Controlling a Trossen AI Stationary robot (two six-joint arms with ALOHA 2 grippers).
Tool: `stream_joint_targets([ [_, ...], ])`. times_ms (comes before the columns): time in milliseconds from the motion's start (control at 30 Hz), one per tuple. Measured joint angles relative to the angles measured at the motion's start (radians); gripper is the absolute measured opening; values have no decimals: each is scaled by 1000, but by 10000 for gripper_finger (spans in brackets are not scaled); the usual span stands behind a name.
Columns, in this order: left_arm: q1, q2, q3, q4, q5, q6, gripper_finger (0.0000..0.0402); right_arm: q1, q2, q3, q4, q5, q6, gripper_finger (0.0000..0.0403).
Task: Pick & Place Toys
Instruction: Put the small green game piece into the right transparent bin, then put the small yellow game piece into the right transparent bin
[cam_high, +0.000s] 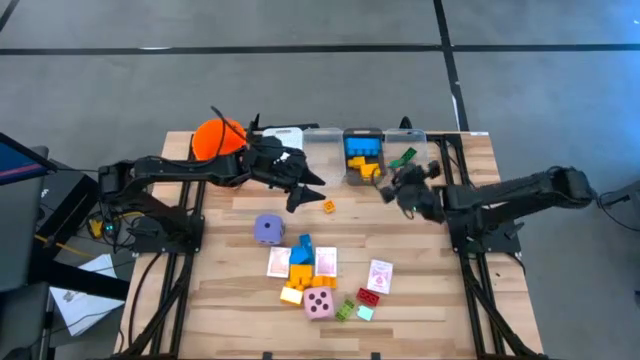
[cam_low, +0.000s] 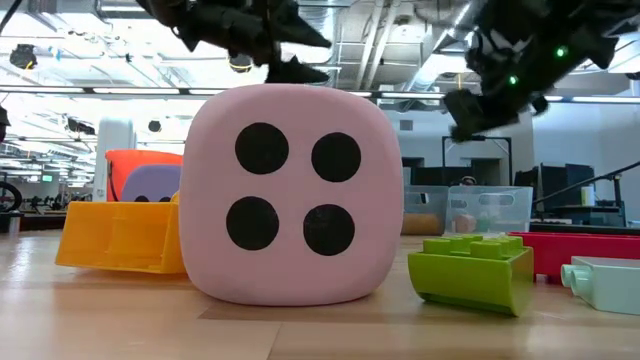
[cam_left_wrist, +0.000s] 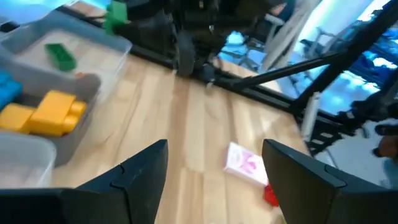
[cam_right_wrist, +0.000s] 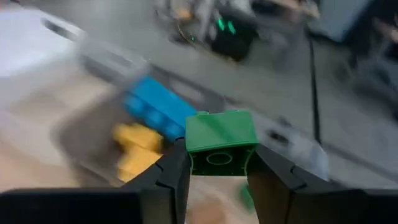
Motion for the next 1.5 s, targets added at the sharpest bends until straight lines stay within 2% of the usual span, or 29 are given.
stream_joint_targets([
  [67, 0, -10, -34, 28, -31, 0, 252, -77, -22, 0, -55, -86, 40, 131],
  [167, 5, -16, -79, 61, -67, 0, 249, -172, -28, 0, -49, -206, 34, 147],
  [400, 6, -16, -141, 102, -73, -8, 246, -333, -13, 1, -1, -250, 38, 214],
  [533, 6, -16, -168, 105, -73, -8, 247, -338, -14, 1, 29, -282, 32, 252],
  [700, 6, -16, -224, 148, -77, -8, 241, -228, -14, 1, 109, -283, -23, 266],
  [867, -4, -16, -268, 154, -81, 25, 241, -7, -12, 1, 149, -282, -13, 265],
  [1033, -61, -15, -281, 153, -92, 166, 241, 207, -12, 1, 178, -276, 85, 265],
  [1300, -198, -15, -281, 159, -407, 365, 233, 403, 35, 1, 197, -174, 242, 265],
  [1367, -218, -15, -281, 172, -457, 372, 233, 424, 83, 3, 255, -157, 247, 265],
  [1500, -232, -15, -281, 190, -490, 373, 237, 420, 249, 2, 417, -159, 231, 265],
])
